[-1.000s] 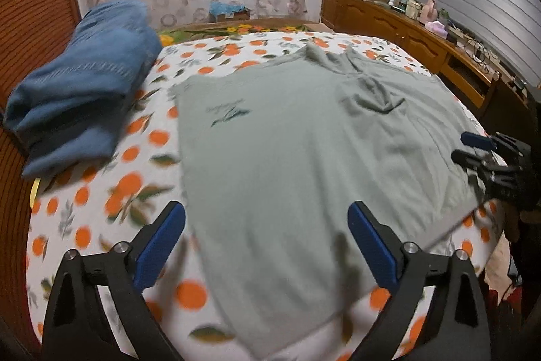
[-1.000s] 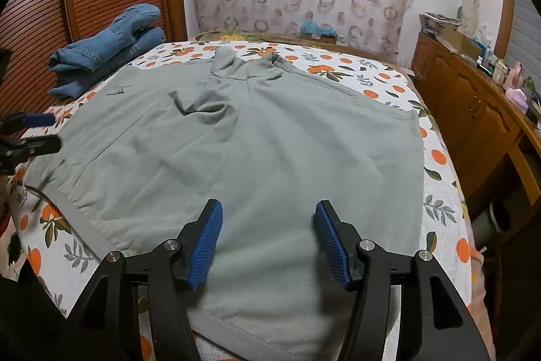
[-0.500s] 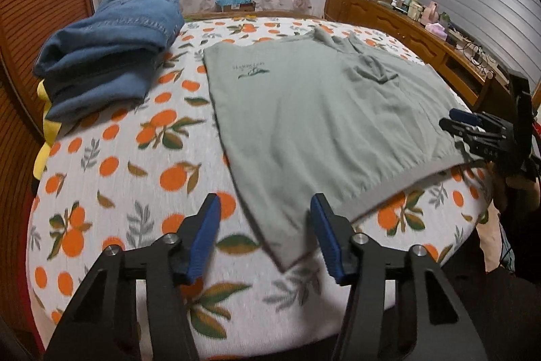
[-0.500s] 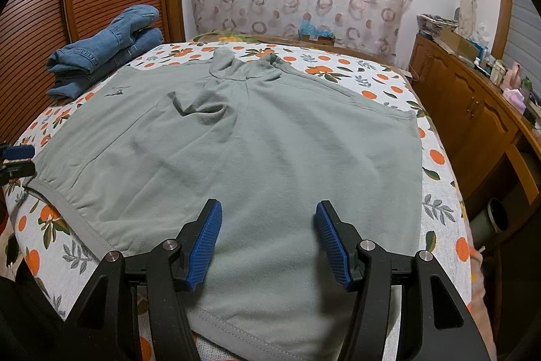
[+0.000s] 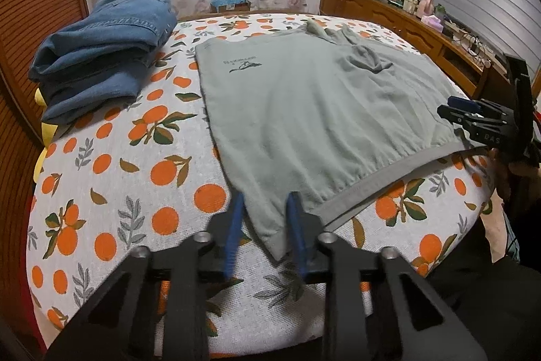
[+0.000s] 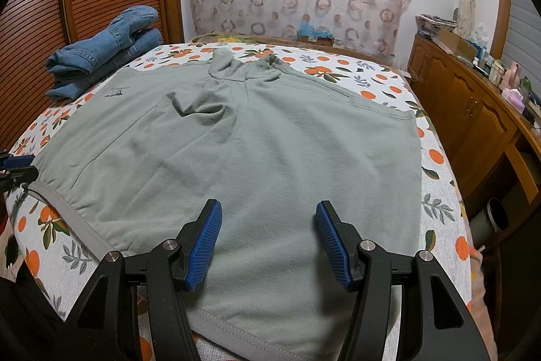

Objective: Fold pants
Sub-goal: 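Close the left gripper on the sweatshirt side edge at the hem, then lift the side with the left gripper, fold it toward the center, release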

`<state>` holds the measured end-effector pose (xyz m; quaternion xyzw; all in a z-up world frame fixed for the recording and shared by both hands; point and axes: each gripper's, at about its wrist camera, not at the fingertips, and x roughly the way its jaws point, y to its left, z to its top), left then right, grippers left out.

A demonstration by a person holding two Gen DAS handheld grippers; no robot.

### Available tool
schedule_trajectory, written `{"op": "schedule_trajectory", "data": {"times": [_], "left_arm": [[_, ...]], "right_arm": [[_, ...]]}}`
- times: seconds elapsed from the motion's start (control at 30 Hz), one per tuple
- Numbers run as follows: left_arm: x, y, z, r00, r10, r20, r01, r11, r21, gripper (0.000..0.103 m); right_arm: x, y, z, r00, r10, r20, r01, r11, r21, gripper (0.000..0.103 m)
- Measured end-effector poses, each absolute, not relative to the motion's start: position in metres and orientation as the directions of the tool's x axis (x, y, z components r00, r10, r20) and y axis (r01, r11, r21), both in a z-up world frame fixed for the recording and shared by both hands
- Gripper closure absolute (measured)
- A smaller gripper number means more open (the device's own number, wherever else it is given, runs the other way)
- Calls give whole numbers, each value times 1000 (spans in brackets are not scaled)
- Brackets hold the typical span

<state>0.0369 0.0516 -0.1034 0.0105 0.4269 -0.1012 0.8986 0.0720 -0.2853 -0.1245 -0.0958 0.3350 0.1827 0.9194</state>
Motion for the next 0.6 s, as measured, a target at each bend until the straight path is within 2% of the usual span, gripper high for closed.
{"op": "schedule_trajectory", "data": {"times": [0.1, 0.17, 0.6], "left_arm": [[41, 53, -103, 611, -203, -765, 198, 975, -100, 97], [43, 53, -100, 613, -212, -761, 202, 973, -108, 99], [72, -11, -37, 655, -321, -684, 386, 921, -62, 99]], "right_arm": [[72, -286, -125, 709, 272, -651, -400, 915, -53, 43], [72, -286, -125, 709, 272, -650, -399, 915, -53, 43], [71, -288, -122, 715, 276, -642, -396, 917, -47, 43]]}}
